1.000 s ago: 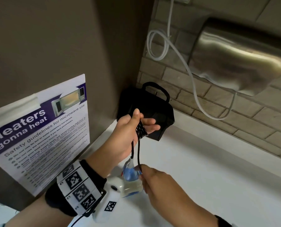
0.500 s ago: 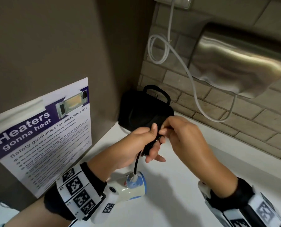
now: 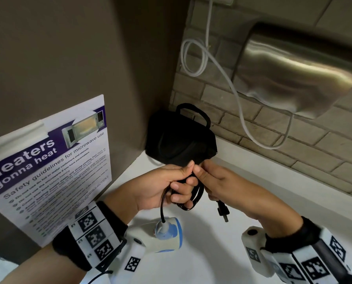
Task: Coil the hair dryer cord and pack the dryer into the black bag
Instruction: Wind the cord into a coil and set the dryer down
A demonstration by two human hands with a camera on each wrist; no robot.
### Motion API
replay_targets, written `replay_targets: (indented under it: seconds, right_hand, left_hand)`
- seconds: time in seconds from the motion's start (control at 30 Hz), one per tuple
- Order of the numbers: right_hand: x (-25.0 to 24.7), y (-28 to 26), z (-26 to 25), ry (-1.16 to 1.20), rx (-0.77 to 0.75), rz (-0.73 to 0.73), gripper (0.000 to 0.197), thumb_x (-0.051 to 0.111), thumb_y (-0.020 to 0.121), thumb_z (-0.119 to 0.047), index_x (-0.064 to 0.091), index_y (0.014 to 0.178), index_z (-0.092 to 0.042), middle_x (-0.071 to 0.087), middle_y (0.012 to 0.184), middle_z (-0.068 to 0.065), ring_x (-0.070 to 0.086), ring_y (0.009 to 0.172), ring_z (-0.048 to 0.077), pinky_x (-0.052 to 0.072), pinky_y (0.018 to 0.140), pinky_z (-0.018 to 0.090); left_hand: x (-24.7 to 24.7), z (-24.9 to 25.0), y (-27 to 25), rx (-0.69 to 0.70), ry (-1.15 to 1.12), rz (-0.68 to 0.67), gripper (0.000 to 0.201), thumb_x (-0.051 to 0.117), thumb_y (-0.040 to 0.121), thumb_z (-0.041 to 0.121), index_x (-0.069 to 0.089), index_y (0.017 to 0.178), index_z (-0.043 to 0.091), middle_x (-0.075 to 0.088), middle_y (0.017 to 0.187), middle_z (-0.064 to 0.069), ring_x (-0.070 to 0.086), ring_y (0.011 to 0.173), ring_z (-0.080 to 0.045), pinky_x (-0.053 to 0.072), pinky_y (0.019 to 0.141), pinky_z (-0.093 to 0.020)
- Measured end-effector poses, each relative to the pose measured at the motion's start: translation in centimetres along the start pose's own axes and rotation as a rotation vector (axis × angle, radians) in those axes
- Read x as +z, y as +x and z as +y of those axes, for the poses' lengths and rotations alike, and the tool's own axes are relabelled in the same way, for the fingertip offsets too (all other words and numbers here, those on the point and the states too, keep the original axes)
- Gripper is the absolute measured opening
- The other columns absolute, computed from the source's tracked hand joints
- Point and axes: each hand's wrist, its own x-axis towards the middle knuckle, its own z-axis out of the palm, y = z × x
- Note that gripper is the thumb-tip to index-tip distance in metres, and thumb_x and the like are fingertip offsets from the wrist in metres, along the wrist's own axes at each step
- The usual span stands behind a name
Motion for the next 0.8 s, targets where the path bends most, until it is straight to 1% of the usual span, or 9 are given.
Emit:
replay_targets:
  seconds: [0.07, 0.13, 0.3, 0.4, 0.5, 0.57, 0.63, 0.7, 0.8]
  right_hand:
    - [-0.2, -0.2, 0.1, 0.028, -0.010, -0.049, 0.050, 0.045, 0.081, -0.057, 0.048, 0.096, -0.009, 0.043, 0.070, -0.011, 0.041, 0.050, -0.003, 0.038, 0.057, 0.018]
    - [-0.2, -0.2, 0.3, 0.008, -0.043, -0.062, 0.055, 0.047, 0.078, -0.058, 0.047, 0.099, -0.007, 0.044, 0.075, -0.008, 0.042, 0.051, -0.002, 0.038, 0.056, 0.017]
    - [0.3, -0.3, 0.4, -0.008, -0.049, 0.005, 0.061, 0.048, 0.074, -0.058, 0.045, 0.094, -0.001, 0.041, 0.069, -0.005, 0.039, 0.052, 0.002, 0.038, 0.055, 0.019]
    - [0.9, -0.4, 0.4, 0.072, -0.067, 0.061, 0.060, 0.052, 0.075, -0.057, 0.045, 0.093, 0.000, 0.042, 0.065, -0.009, 0.039, 0.051, 0.003, 0.038, 0.055, 0.022]
    - [1.8, -0.2, 0.6, 0.214, -0.065, 0.117, 0.064, 0.055, 0.075, -0.058, 0.047, 0.096, 0.002, 0.043, 0.062, -0.005, 0.036, 0.051, 0.007, 0.035, 0.054, 0.026]
    - [2.4, -0.1, 0.5, 0.286, -0.055, 0.167, 0.059, 0.054, 0.079, -0.057, 0.049, 0.096, -0.001, 0.049, 0.062, 0.004, 0.035, 0.050, 0.009, 0.035, 0.053, 0.026]
    - [2.8, 0.1, 0.6, 0.294, -0.067, 0.225, 0.045, 0.053, 0.088, -0.049, 0.048, 0.093, -0.005, 0.056, 0.072, 0.015, 0.037, 0.050, 0.010, 0.035, 0.052, 0.024]
    - [2.9, 0.2, 0.4, 0.245, -0.067, 0.254, 0.033, 0.051, 0.093, -0.040, 0.047, 0.090, -0.008, 0.055, 0.075, 0.009, 0.038, 0.050, 0.007, 0.035, 0.052, 0.021]
    - [2.7, 0.1, 0.4, 0.251, -0.065, 0.222, 0.027, 0.047, 0.096, -0.038, 0.051, 0.088, -0.013, 0.051, 0.072, -0.001, 0.036, 0.049, 0.004, 0.033, 0.050, 0.017]
  left_hand:
    - [0.0, -0.2, 0.2, 0.018, -0.013, 0.036, 0.037, 0.041, 0.094, 0.042, 0.046, 0.069, 0.016, 0.032, 0.043, 0.012, 0.038, 0.040, -0.006, 0.050, 0.065, -0.026]
    - [0.0, -0.4, 0.3, 0.018, -0.012, 0.049, 0.036, 0.044, 0.092, 0.042, 0.046, 0.067, 0.016, 0.033, 0.043, 0.011, 0.040, 0.041, -0.007, 0.051, 0.065, -0.027]
    - [0.2, -0.4, 0.1, 0.019, 0.019, 0.078, 0.039, 0.043, 0.092, 0.044, 0.043, 0.066, 0.015, 0.031, 0.042, 0.009, 0.039, 0.041, -0.008, 0.051, 0.064, -0.028]
    - [0.8, -0.3, -0.1, 0.067, 0.043, 0.138, 0.042, 0.043, 0.089, 0.048, 0.041, 0.062, 0.016, 0.028, 0.040, 0.009, 0.032, 0.037, -0.007, 0.048, 0.057, -0.026]
    - [1.7, -0.1, 0.2, 0.138, 0.080, 0.287, 0.047, 0.047, 0.084, 0.054, 0.038, 0.057, 0.016, 0.025, 0.035, 0.007, 0.025, 0.030, -0.007, 0.041, 0.048, -0.025]
    - [2.2, -0.2, 0.6, 0.210, 0.163, 0.437, 0.051, 0.051, 0.078, 0.060, 0.038, 0.055, 0.016, 0.030, 0.034, 0.005, 0.027, 0.030, -0.009, 0.042, 0.050, -0.028]
    - [2.4, -0.4, 0.9, 0.295, 0.261, 0.581, 0.053, 0.053, 0.075, 0.062, 0.042, 0.052, 0.015, 0.039, 0.036, 0.002, 0.035, 0.032, -0.013, 0.046, 0.055, -0.034]
    - [2.4, -0.6, 0.9, 0.361, 0.305, 0.655, 0.053, 0.054, 0.078, 0.058, 0.045, 0.049, 0.015, 0.042, 0.036, 0.002, 0.040, 0.033, -0.014, 0.052, 0.059, -0.037]
    - [2.4, -0.9, 0.7, 0.399, 0.363, 0.654, 0.051, 0.051, 0.078, 0.057, 0.045, 0.050, 0.016, 0.040, 0.037, 0.005, 0.043, 0.039, -0.014, 0.050, 0.060, -0.031]
